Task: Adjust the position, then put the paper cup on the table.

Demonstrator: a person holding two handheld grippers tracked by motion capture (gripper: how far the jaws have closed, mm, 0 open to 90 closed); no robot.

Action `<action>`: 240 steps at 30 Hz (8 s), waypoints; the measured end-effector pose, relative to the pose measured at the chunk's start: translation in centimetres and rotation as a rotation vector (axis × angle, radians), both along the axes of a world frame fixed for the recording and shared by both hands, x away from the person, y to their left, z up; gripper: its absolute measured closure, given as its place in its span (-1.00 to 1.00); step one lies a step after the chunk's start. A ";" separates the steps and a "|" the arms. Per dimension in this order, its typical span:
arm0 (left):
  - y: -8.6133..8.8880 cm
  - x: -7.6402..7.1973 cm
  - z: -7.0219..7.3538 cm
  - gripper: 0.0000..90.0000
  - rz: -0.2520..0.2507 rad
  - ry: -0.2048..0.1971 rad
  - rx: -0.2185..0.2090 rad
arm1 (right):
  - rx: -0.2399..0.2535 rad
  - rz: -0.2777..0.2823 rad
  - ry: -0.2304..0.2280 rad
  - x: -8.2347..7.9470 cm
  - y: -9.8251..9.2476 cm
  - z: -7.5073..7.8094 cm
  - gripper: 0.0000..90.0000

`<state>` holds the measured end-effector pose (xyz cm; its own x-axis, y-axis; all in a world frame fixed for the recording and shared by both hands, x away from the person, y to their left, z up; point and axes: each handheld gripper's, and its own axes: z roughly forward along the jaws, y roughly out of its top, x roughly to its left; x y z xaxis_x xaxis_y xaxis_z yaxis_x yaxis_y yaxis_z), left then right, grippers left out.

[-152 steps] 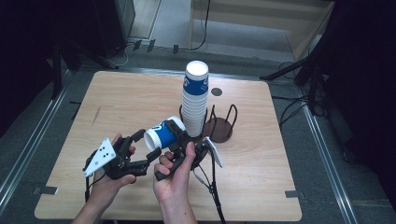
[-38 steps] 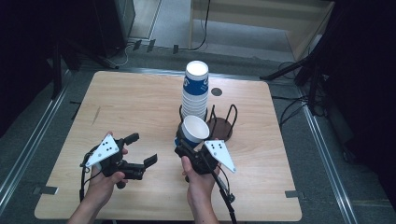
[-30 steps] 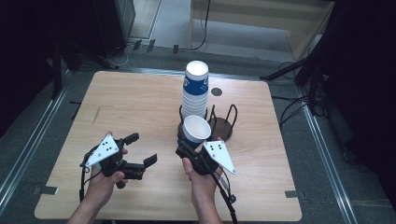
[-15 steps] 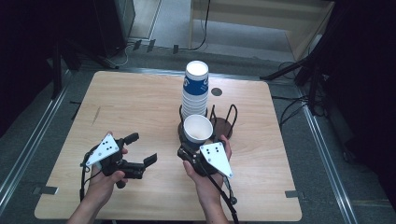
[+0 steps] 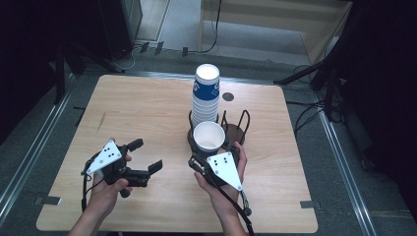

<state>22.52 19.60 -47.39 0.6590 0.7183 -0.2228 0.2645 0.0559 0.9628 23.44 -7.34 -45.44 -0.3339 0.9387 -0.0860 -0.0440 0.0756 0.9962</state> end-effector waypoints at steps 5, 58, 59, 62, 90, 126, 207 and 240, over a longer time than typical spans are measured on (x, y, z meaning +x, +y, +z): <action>0.3 0.1 0.0 -1.00 0.014 0.004 0.000 | -0.015 -0.002 -0.008 0.0 -0.3 0.1 -0.56; 8.9 1.2 -6.3 -1.00 0.351 0.091 0.129 | -0.023 -0.128 -0.059 2.2 -8.0 0.9 -0.55; 9.0 1.2 -6.4 -1.00 0.356 0.087 0.143 | -0.024 -0.132 -0.061 2.2 -8.1 0.9 -0.55; 9.1 1.2 -6.6 -1.00 0.374 0.080 0.155 | -0.018 -0.146 -0.057 2.5 -8.7 0.9 -0.55; 8.9 1.5 -7.6 -1.00 0.416 0.114 0.195 | 0.048 -0.310 0.000 6.2 -14.6 -0.5 -0.55; 8.8 1.5 -7.6 -1.00 0.415 0.114 0.211 | 0.057 -0.394 0.270 12.7 -17.7 -7.4 -0.58; 8.8 1.6 -7.6 -1.00 0.415 0.120 0.202 | 0.009 -0.238 0.279 4.1 -18.6 -5.9 -1.00; 9.2 1.5 -7.7 -1.00 0.421 0.121 0.161 | -0.008 -0.252 0.277 0.7 -21.6 -7.3 -1.00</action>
